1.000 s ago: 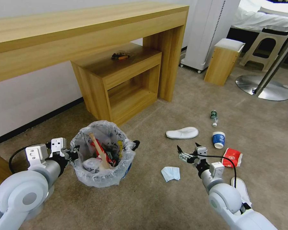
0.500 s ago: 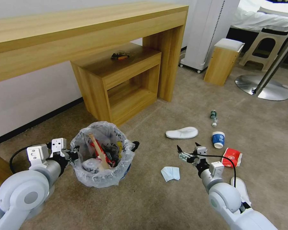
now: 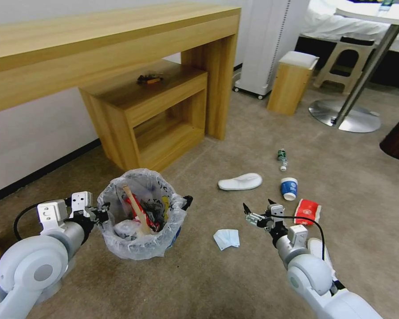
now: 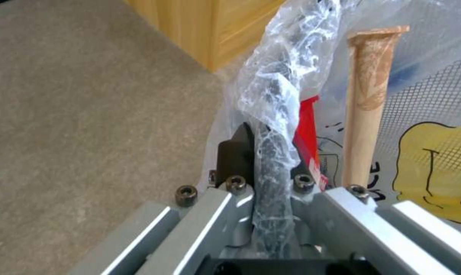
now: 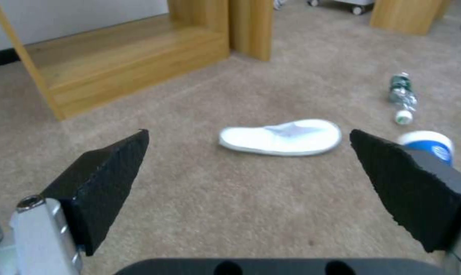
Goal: Pick up the trash bin and place the garbage on the floor into it.
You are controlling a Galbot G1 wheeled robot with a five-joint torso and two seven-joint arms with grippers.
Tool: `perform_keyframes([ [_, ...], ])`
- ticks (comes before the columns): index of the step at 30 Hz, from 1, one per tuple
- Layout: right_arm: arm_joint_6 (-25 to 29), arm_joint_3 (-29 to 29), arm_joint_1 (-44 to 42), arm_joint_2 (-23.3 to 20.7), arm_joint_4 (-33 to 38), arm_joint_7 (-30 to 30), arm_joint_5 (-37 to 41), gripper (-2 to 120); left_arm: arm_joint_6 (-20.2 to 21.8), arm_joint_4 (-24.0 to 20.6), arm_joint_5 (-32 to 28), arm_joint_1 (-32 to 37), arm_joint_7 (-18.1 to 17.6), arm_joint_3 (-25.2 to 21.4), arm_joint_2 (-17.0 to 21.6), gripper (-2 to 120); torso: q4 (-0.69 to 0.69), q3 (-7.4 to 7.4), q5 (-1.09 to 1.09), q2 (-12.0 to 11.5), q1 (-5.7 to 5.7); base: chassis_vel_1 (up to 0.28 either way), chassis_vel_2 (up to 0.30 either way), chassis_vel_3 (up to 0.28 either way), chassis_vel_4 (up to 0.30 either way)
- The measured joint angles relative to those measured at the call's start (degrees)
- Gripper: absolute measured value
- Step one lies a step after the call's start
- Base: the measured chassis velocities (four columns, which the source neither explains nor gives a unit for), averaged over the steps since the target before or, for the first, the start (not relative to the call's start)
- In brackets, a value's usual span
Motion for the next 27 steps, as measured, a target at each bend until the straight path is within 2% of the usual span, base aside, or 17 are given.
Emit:
perform_keyframes([
  [10, 0.15, -0.36, 0.29, -0.01, -0.27, -1.41, -0.17, 100, -0.32, 0.18, 0.03, 0.09, 0.11, -0.02, 0.08, 0, -0.01, 0.0, 0.0, 0.0, 0.0, -0.024, -0.026, -0.025, -0.026],
  [14, -1.11, -0.79, 1.06, 0.07, -0.33, -2.13, 0.17, 100, -0.4, 0.18, 0.05, 0.09, 0.11, -0.11, 0.19, 0, 0.02, 0.0, 0.0, 0.0, 0.0, 0.0, 0.0, 0.0, 0.0],
  [16, -3.74, -0.8, 1.57, 0.11, -0.23, -3.02, 0.81, 100, -0.46, 0.21, 0.06, 0.12, 0.1, -0.22, 0.24, 0, 0.02, 0.0, 0.0, 0.0, 0.0, 0.0, 0.0, 0.0, 0.0],
  [18, -8.6, -1.09, 2.72, 0.13, -0.01, -5.12, 1.35, 100, -0.57, 0.24, 0.07, 0.23, -0.01, -0.33, 0.3, 0, 0.0, 0.0, 0.0, 0.0, 0.0, 0.0, 0.0, 0.0, 0.0],
  [20, -9.31, -1.18, 2.93, 0.14, 0.0, -5.41, 1.41, 100, -0.6, 0.24, 0.07, 0.23, -0.02, -0.34, 0.3, 0, 0.0, 0.0, 0.0, 0.0, 0.0, 0.0, 0.0, 0.0, 0.0],
  [21, -12.03, -1.94, 4.14, 0.22, -0.04, -6.27, 1.73, 100, -0.62, 0.22, 0.09, 0.25, -0.11, -0.4, 0.31, 0, 0.0, 0.0, -0.01, 0.0, 0.0, 0.0, 0.0, 0.0, 0.0],
  [27, -15.43, -5.06, 8.24, 1.38, -2.64, -9.08, 1.57, 100, -0.63, 0.19, 0.18, 0.4, -0.23, -0.6, 0.34, 0, 0.01, 0.0, -0.01, 0.0, 0.0, 0.0, 0.0, 0.0, 0.0],
])
